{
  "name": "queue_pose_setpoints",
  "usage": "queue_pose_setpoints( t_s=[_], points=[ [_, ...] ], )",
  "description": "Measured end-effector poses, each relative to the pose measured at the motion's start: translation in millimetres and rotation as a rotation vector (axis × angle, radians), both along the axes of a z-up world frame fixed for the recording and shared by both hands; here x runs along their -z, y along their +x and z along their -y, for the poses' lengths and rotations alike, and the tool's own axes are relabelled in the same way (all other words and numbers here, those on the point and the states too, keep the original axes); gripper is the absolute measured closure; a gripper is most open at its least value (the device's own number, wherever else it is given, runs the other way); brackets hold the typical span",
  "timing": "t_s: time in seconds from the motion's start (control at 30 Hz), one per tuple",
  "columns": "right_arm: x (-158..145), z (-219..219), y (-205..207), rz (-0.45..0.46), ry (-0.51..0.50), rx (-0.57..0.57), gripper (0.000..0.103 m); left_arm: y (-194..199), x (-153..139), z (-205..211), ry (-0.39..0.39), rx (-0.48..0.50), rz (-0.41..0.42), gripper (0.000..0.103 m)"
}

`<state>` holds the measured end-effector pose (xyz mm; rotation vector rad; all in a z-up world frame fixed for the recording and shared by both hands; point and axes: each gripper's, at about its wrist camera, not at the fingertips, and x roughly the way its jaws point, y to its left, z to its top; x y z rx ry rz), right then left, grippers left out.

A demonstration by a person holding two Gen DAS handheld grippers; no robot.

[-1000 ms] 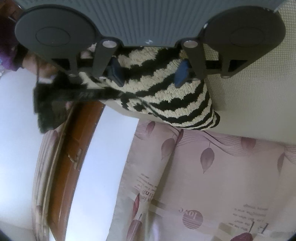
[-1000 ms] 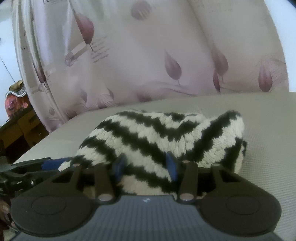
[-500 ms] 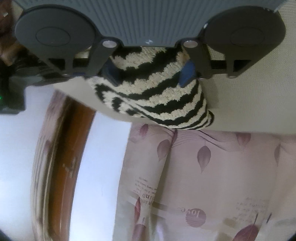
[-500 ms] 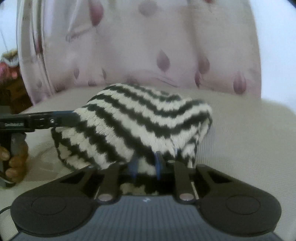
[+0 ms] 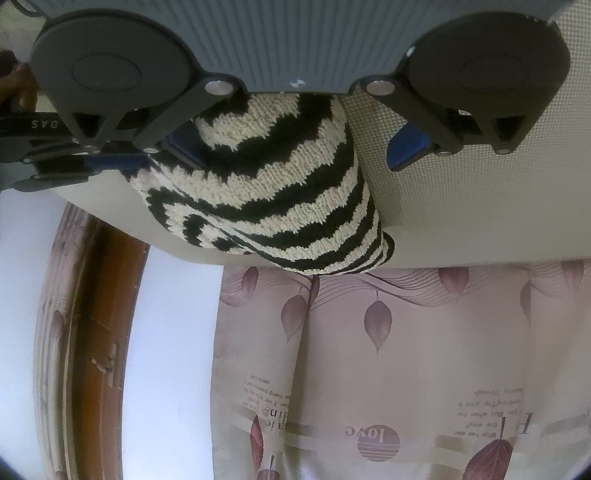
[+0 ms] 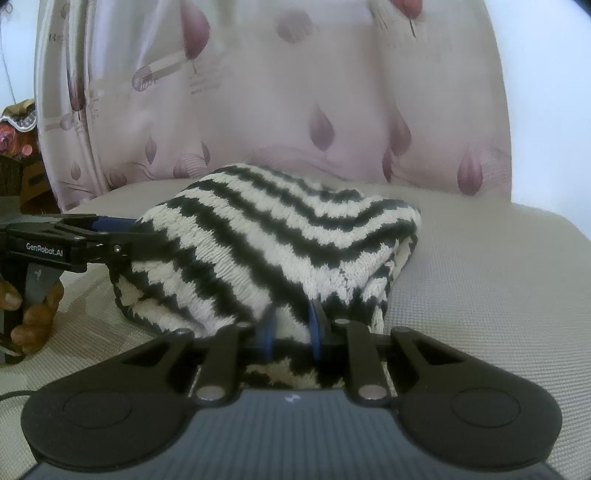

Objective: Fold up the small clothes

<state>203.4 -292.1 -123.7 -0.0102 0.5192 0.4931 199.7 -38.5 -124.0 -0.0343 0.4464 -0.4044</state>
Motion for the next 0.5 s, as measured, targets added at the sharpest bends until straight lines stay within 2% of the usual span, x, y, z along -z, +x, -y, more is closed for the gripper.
queue_pose_setpoints(
  t_s=[0.5],
  points=[
    [0.8,-0.1,-3.7,0.004,0.0,0.003,0.085,0.0,0.6,-0.4,-0.001,-0.005,-0.006,0.0]
  ],
)
